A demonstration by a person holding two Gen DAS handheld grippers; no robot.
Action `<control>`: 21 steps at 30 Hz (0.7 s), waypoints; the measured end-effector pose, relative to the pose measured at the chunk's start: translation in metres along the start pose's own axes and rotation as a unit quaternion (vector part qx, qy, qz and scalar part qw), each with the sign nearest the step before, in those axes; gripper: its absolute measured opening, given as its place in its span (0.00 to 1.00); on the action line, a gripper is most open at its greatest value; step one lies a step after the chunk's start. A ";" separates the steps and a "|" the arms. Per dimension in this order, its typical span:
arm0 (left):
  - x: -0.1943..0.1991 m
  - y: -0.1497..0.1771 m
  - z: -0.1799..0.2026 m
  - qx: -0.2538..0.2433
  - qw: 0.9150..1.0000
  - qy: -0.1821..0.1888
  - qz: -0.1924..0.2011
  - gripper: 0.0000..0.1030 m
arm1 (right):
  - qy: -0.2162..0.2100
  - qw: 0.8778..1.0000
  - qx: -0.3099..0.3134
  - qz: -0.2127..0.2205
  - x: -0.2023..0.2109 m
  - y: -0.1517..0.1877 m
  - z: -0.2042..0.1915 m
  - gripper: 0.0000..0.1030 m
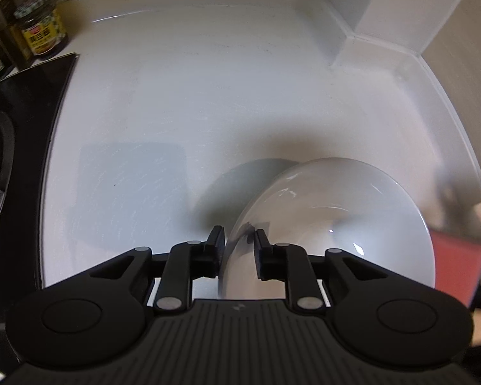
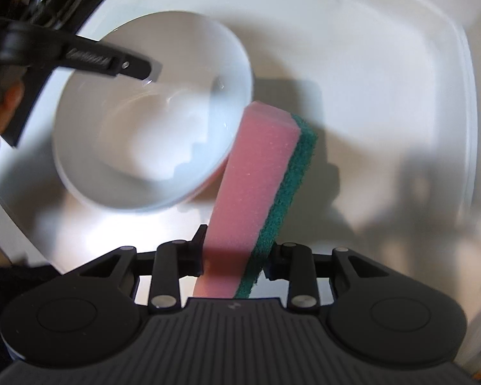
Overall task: Clean bowl
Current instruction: 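Tilt the bowl with the left gripper while the right gripper rubs the sponge against its rim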
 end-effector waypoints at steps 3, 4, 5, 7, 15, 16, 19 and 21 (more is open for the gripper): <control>0.003 0.005 -0.003 0.027 0.999 -0.015 0.016 0.23 | -0.043 0.997 -0.058 0.001 0.002 0.024 -0.004 0.28; 0.005 0.007 -0.005 0.038 0.999 -0.021 0.021 0.23 | -0.070 0.994 -0.085 0.000 0.001 0.034 -0.007 0.28; 0.018 0.013 -0.009 0.050 0.998 -0.025 0.024 0.22 | -0.089 0.991 -0.097 0.001 0.000 0.041 -0.013 0.28; 0.016 0.016 -0.012 0.036 0.999 -0.014 0.010 0.19 | -0.120 0.987 -0.110 0.001 -0.002 0.051 -0.024 0.28; 0.036 0.057 -0.035 0.121 0.991 0.040 -0.046 0.11 | -0.223 0.972 -0.075 -0.013 0.005 0.075 -0.056 0.27; 0.037 0.061 -0.036 0.123 0.990 0.050 -0.057 0.11 | -0.222 0.973 -0.062 -0.013 0.007 0.076 -0.058 0.27; 0.035 0.049 -0.036 0.068 0.993 0.050 -0.082 0.11 | -0.222 0.975 -0.028 -0.018 0.010 0.078 -0.061 0.27; 0.030 0.039 -0.035 0.028 0.993 0.050 -0.105 0.11 | -0.222 0.975 -0.014 -0.018 0.011 0.078 -0.065 0.27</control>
Point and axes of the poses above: each gripper's, at about its wrist camera, not at the fingertips, and x roughly against the way its jaws point, z to its right, y to its underside, the point moved 3 cm from there along -x, roughly the way its jaws point, and after that the axes turned 14 degrees about y, right-handed, at the moved point
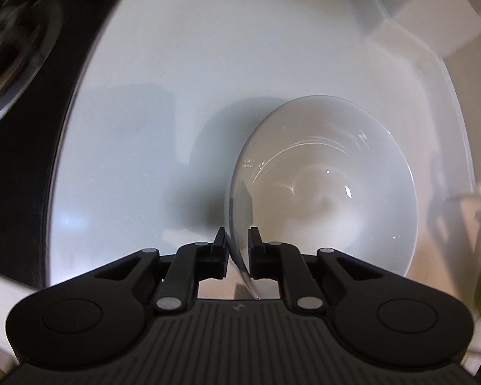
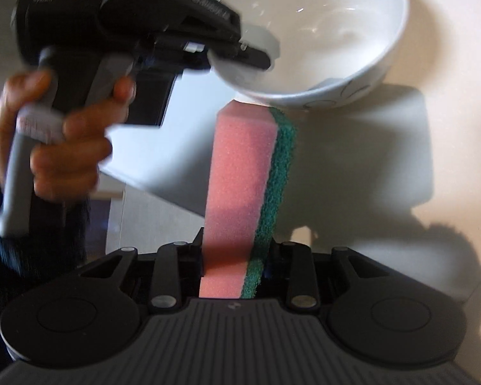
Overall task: Clean bowl
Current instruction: 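Tilt the bowl with the left gripper while the right gripper rubs the sponge against its rim, then hold the bowl with the left gripper while the right gripper scrubs its outside with the sponge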
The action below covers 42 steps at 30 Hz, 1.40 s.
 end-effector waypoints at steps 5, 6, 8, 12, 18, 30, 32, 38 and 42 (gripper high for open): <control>0.006 -0.027 0.008 -0.079 0.996 -0.030 -0.004 0.10 | -0.017 0.999 0.034 0.027 -0.010 -0.019 -0.026 0.27; 0.006 -0.029 0.008 -0.079 0.996 -0.033 -0.010 0.09 | -0.016 0.999 0.034 0.030 -0.014 -0.023 -0.028 0.27; 0.004 -0.029 0.009 -0.083 0.996 -0.040 -0.008 0.07 | 0.006 0.998 0.040 0.041 -0.022 -0.034 -0.031 0.27; 0.003 -0.026 0.010 -0.112 0.992 -0.051 -0.007 0.09 | 0.045 0.996 0.047 0.055 -0.017 -0.049 -0.029 0.26; -0.005 -0.017 0.023 -0.152 0.987 -0.031 -0.038 0.23 | 0.131 0.986 0.092 0.038 0.017 -0.032 0.002 0.26; -0.009 -0.013 0.030 -0.218 0.973 -0.061 -0.043 0.26 | 0.275 0.940 0.203 0.016 0.069 0.035 0.077 0.26; -0.009 -0.013 0.032 -0.223 0.972 -0.060 -0.042 0.26 | 0.295 0.937 0.188 0.018 0.079 0.038 0.097 0.25; -0.011 -0.009 0.039 -0.256 0.964 -0.059 -0.039 0.25 | 0.305 0.943 0.124 0.048 0.107 0.013 0.158 0.25; -0.011 -0.008 0.039 -0.283 0.957 -0.056 -0.038 0.25 | 0.302 0.940 0.145 0.067 0.079 -0.029 0.107 0.25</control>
Point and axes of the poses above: each gripper's, at about its wrist camera, not at the fingertips, and x roughly against the way its jaws point, z to its right, y to its underside, the point moved 3 cm from there along -x, roughly the way its jaws point, and after that the axes turned 14 degrees about y, right-handed, at the moved point
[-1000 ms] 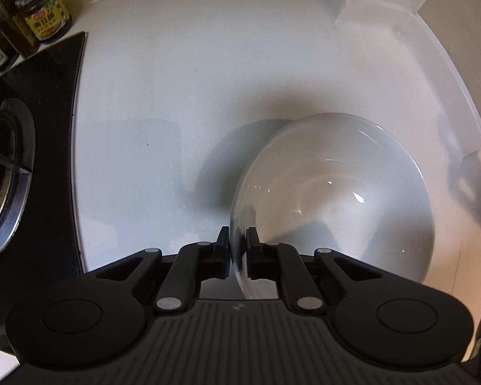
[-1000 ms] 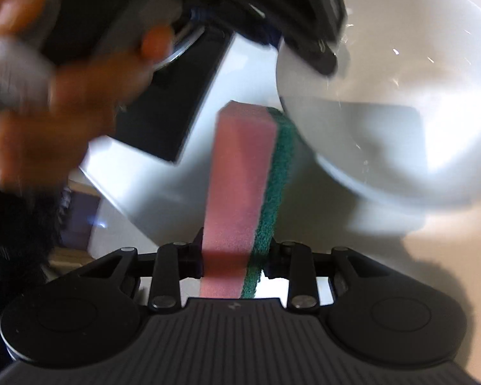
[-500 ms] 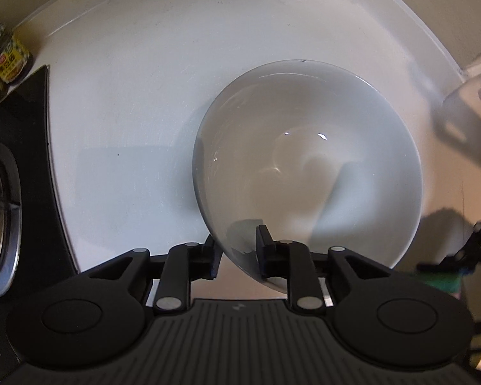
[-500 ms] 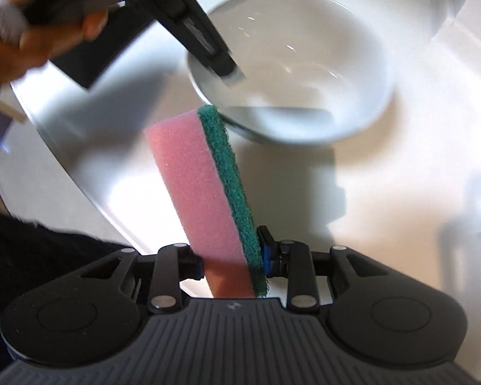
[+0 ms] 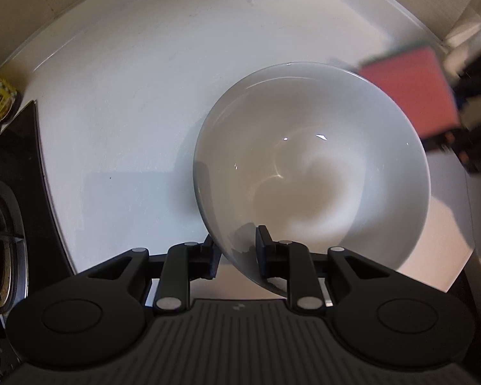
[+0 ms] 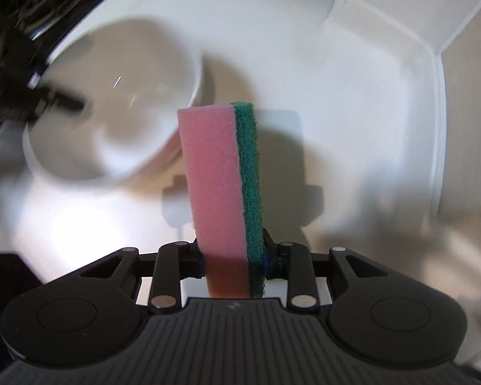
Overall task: Clean bowl
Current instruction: 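Hold the bowl with the left gripper while the right gripper scrubs its outside with the sponge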
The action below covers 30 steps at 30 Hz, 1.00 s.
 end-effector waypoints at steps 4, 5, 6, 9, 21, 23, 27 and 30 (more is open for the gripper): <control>-0.001 0.001 0.003 -0.041 0.999 0.006 0.004 0.25 | -0.012 0.993 0.114 0.034 -0.010 -0.062 -0.016 0.25; -0.001 0.001 0.003 -0.052 0.999 0.010 0.004 0.25 | -0.017 0.988 0.152 0.040 -0.018 -0.071 -0.022 0.25; -0.001 0.001 0.002 -0.059 0.998 0.013 0.004 0.25 | -0.021 0.983 0.175 0.042 -0.014 -0.064 -0.027 0.25; -0.002 -0.001 -0.004 -0.069 0.997 0.025 0.004 0.25 | -0.039 0.965 0.256 0.047 -0.018 -0.080 -0.039 0.26; -0.003 -0.019 -0.035 -0.033 0.999 0.020 0.023 0.27 | -0.098 0.914 0.392 -0.026 -0.022 -0.067 -0.053 0.26; -0.002 -0.022 -0.038 -0.023 0.999 0.018 0.027 0.29 | -0.099 0.929 0.354 -0.033 -0.018 -0.053 -0.050 0.26; -0.002 -0.028 -0.043 -0.001 0.999 0.009 0.040 0.33 | -0.092 0.961 0.253 -0.061 -0.011 -0.026 -0.045 0.26; -0.001 -0.032 -0.047 0.016 0.999 0.001 0.049 0.35 | -0.099 0.977 0.165 -0.089 -0.006 -0.002 -0.042 0.25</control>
Point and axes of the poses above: each gripper's, at about its wrist camera, not at the fingertips, and x roughly against the way its jaws point, z to its right, y to its underside, the point moved 3 cm from there along -x, roughly the way its jaws point, and after that the axes turned 14 degrees about y, right-handed, at the moved point
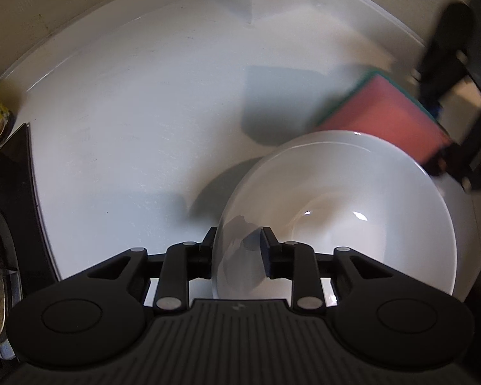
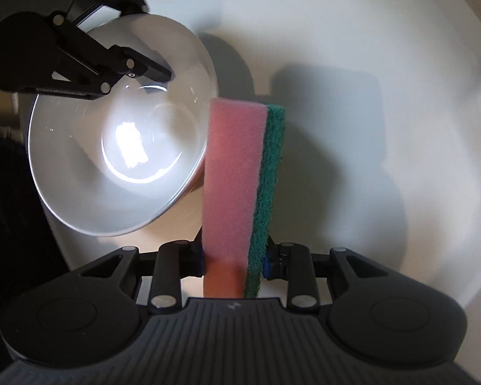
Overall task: Clean bowl
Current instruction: 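Hold the bowl with the left gripper while the right gripper scrubs its outside with the sponge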
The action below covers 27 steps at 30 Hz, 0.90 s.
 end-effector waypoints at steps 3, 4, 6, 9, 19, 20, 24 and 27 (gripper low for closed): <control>0.000 -0.003 -0.002 0.014 1.000 -0.010 0.008 0.38 | -0.032 0.996 -0.088 -0.012 0.000 0.024 -0.005 0.26; 0.001 -0.004 -0.003 0.019 1.000 -0.016 0.013 0.40 | -0.044 0.992 -0.114 -0.012 0.000 0.034 -0.009 0.26; 0.001 -0.007 -0.006 0.025 0.999 -0.020 0.017 0.40 | -0.068 0.984 -0.166 -0.013 0.000 0.053 -0.018 0.25; 0.000 -0.007 -0.002 0.039 0.998 -0.028 0.027 0.40 | -0.116 0.960 -0.254 -0.008 -0.002 0.084 -0.035 0.25; 0.022 -0.002 -0.024 0.088 0.996 0.000 0.033 0.21 | -0.134 0.933 -0.332 0.027 0.014 0.077 -0.031 0.26; 0.026 0.000 -0.026 0.092 0.995 -0.001 0.036 0.19 | -0.072 0.949 -0.303 0.045 0.022 0.065 -0.027 0.26; 0.040 0.027 0.022 0.100 0.994 -0.017 0.052 0.16 | 0.147 0.967 -0.173 0.112 0.053 0.018 -0.019 0.26; 0.038 0.036 0.028 0.112 0.992 -0.023 0.060 0.16 | 0.272 0.947 -0.002 0.171 0.068 -0.032 -0.044 0.26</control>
Point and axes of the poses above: each gripper's, at about its wrist camera, not at the fingertips, and x roughly against the way its jaws point, z to its right, y to its underside, the point moved 3 cm from there along -x, roughly the way its jaws point, and after that the axes turned 14 degrees about y, right-handed, at the moved point
